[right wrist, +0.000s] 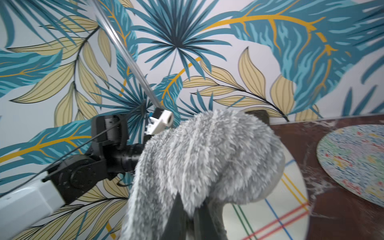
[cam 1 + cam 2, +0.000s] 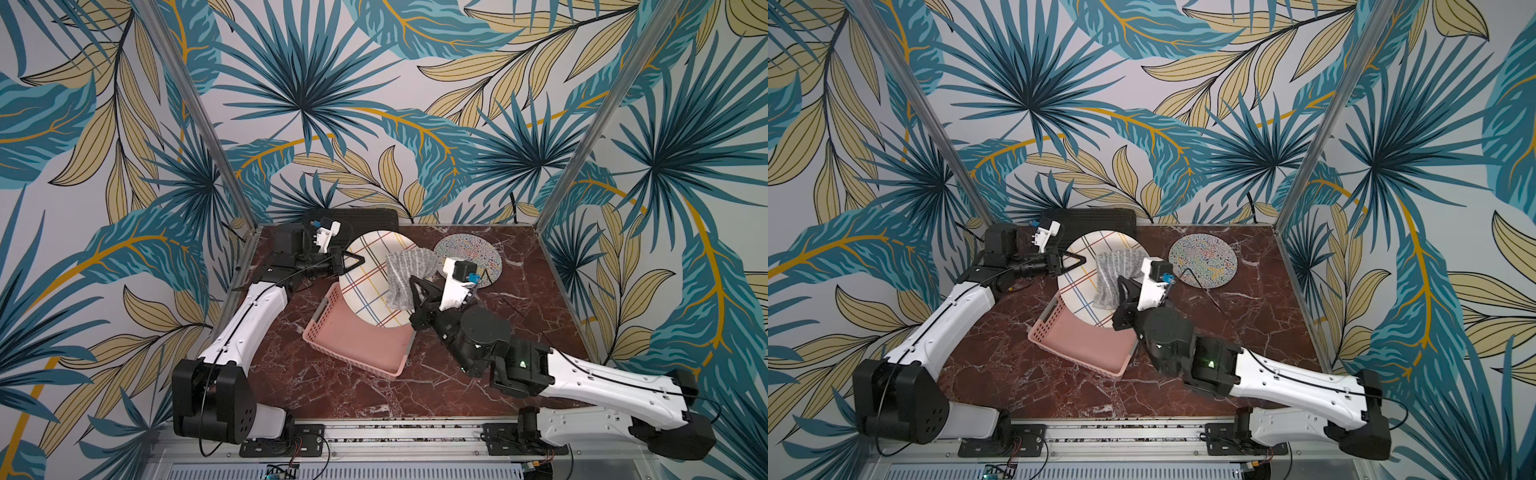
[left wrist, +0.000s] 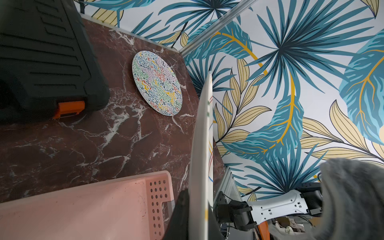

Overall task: Wipe the wet plate dry
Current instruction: Place the towel at the center of the board.

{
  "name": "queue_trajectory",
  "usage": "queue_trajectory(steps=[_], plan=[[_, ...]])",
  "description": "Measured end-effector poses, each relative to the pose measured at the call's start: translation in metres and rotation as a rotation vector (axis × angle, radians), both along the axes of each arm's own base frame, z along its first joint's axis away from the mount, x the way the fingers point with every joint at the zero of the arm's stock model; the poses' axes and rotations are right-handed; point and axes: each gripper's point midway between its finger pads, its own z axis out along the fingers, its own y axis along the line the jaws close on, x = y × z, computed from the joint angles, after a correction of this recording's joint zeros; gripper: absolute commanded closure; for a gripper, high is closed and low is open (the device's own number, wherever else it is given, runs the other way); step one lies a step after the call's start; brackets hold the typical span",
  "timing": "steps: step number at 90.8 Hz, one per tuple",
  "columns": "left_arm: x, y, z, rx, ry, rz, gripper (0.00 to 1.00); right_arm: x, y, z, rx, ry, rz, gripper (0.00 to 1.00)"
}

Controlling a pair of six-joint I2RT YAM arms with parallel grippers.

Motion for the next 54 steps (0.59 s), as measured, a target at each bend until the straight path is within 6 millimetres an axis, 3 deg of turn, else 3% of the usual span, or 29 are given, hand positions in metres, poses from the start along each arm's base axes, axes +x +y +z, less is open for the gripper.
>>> queue_trajectory(steps=[31, 45, 54], plan=[[-0.004, -0.004, 0.001, 0.013, -0.039, -0.015, 1.0, 0.02, 0.035, 0.025, 0.053, -0.026, -0.034, 1.0], [-0.005, -0.004, -0.012, 0.044, -0.056, -0.019, 1.0, 0.03, 0.041, 0.064, 0.155, -0.058, -0.018, 1.0], [-0.005, -0.001, -0.021, 0.062, -0.051, -0.012, 1.0, 0.031, 0.034, 0.092, 0.221, -0.075, 0.018, 1.0]])
